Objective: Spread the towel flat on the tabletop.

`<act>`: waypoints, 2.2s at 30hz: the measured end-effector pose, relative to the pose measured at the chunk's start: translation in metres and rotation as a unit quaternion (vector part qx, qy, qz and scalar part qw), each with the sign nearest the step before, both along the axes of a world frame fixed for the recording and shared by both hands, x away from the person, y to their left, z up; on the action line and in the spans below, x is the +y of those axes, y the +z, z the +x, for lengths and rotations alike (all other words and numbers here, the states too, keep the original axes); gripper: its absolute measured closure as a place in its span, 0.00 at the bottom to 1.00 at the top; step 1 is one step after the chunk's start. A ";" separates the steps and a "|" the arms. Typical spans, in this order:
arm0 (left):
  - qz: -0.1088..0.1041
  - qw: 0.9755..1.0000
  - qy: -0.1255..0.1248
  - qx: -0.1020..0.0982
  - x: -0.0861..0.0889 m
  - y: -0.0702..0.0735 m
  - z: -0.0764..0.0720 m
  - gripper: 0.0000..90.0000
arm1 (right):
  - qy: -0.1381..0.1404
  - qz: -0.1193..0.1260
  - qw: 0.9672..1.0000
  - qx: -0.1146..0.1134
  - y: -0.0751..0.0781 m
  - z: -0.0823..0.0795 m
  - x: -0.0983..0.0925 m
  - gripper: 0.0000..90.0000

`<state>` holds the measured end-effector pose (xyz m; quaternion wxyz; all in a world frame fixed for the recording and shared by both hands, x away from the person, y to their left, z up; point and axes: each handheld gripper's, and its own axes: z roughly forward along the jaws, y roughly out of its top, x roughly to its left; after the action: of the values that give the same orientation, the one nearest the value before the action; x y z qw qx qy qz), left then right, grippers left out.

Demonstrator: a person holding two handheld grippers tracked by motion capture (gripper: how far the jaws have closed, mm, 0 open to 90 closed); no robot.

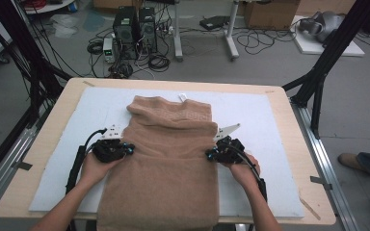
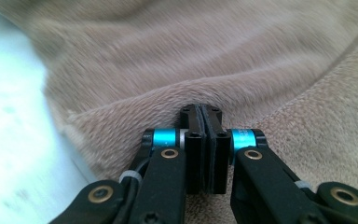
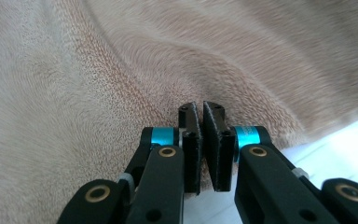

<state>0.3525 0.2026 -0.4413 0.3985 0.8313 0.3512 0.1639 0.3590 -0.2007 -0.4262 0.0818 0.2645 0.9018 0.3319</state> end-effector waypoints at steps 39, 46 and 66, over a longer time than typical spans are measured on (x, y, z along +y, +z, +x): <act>-0.024 0.996 -0.086 -0.011 0.030 0.001 -0.118 0.95 | 0.096 0.034 0.995 0.020 -0.006 -0.092 0.004 0.94; -0.026 0.994 -0.105 -0.016 0.035 0.007 -0.162 0.94 | 0.123 0.037 0.991 0.024 -0.001 -0.119 0.004 0.94; -0.013 0.997 -0.077 -0.002 0.016 -0.007 -0.094 0.93 | 0.095 0.029 0.995 0.012 -0.011 -0.068 0.001 0.94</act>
<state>0.2589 0.2190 -0.4482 0.4211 0.8504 0.2874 0.1300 0.2910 -0.1998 -0.4375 0.0309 0.1841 0.9137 0.3611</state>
